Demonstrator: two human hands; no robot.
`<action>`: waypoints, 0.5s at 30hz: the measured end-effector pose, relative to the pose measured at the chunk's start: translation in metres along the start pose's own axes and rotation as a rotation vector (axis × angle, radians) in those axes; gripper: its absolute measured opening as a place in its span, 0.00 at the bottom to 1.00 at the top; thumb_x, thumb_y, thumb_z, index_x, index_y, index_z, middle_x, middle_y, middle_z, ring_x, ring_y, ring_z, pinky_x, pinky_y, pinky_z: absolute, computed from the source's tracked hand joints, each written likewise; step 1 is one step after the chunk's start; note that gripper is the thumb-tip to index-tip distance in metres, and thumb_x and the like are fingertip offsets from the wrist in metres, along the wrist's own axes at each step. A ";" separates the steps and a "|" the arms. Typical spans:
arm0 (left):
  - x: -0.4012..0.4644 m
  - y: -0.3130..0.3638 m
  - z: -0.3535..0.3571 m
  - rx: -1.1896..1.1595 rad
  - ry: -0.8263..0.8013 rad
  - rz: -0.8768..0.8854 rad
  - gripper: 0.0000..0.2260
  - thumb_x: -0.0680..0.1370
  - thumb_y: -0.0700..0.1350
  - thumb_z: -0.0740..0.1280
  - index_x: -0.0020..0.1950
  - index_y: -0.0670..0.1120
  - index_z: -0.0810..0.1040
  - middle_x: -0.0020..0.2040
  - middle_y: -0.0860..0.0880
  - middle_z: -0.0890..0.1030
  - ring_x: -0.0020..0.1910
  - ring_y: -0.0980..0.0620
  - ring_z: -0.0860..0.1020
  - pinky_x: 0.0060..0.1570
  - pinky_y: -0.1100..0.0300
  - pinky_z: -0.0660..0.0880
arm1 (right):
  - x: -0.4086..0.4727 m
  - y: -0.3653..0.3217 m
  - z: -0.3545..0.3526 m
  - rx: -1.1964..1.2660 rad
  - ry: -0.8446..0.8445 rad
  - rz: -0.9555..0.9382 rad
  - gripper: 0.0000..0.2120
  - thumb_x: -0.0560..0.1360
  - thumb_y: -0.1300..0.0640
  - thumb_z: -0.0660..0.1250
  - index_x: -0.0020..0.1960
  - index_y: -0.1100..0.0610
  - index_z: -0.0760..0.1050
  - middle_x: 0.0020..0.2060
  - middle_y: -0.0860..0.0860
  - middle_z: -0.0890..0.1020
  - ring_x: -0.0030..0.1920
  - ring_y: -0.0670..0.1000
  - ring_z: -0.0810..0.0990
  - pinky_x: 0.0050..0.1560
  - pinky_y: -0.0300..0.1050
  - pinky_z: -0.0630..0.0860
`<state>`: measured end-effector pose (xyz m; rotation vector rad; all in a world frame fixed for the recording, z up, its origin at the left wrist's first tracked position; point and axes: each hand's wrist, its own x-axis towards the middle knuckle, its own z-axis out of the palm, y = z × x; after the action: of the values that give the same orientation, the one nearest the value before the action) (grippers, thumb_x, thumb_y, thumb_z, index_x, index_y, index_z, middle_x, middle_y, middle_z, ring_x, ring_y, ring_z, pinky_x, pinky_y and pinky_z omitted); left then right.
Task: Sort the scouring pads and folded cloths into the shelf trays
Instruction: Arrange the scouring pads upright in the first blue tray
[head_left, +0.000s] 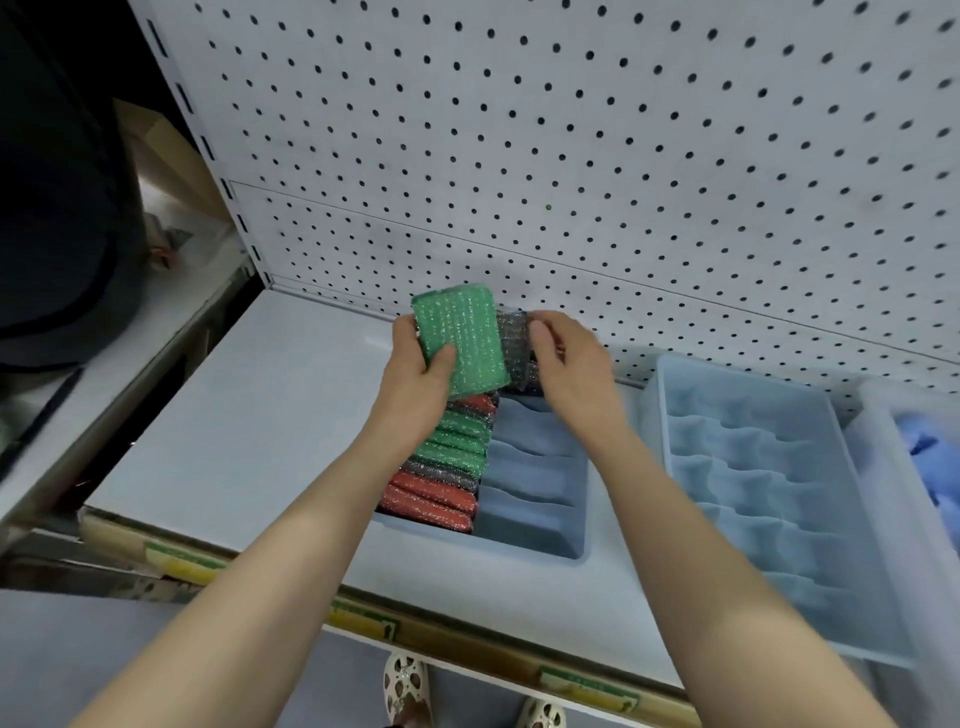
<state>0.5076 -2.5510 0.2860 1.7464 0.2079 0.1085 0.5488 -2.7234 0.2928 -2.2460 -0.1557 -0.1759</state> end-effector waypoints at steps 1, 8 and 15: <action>0.000 0.000 0.002 0.000 -0.019 -0.001 0.11 0.82 0.42 0.59 0.62 0.53 0.63 0.54 0.58 0.76 0.52 0.61 0.77 0.46 0.64 0.74 | 0.000 -0.007 -0.003 0.188 -0.110 0.086 0.12 0.82 0.54 0.61 0.63 0.53 0.77 0.50 0.47 0.81 0.48 0.45 0.78 0.50 0.41 0.72; 0.004 -0.005 -0.001 0.092 0.082 0.049 0.11 0.81 0.42 0.61 0.61 0.52 0.65 0.48 0.58 0.77 0.35 0.70 0.76 0.33 0.71 0.73 | 0.004 0.016 -0.037 -0.228 -0.096 0.022 0.14 0.74 0.60 0.70 0.58 0.49 0.79 0.46 0.48 0.84 0.42 0.52 0.79 0.47 0.43 0.72; 0.000 -0.014 -0.006 0.251 0.066 0.039 0.13 0.81 0.41 0.63 0.64 0.49 0.67 0.46 0.56 0.78 0.42 0.61 0.77 0.36 0.67 0.72 | 0.007 0.024 -0.021 -0.684 -0.131 -0.143 0.15 0.73 0.65 0.65 0.57 0.55 0.81 0.51 0.56 0.81 0.50 0.61 0.80 0.43 0.48 0.71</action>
<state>0.5051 -2.5427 0.2736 1.9987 0.2444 0.1751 0.5584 -2.7548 0.2892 -2.9315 -0.3728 -0.1757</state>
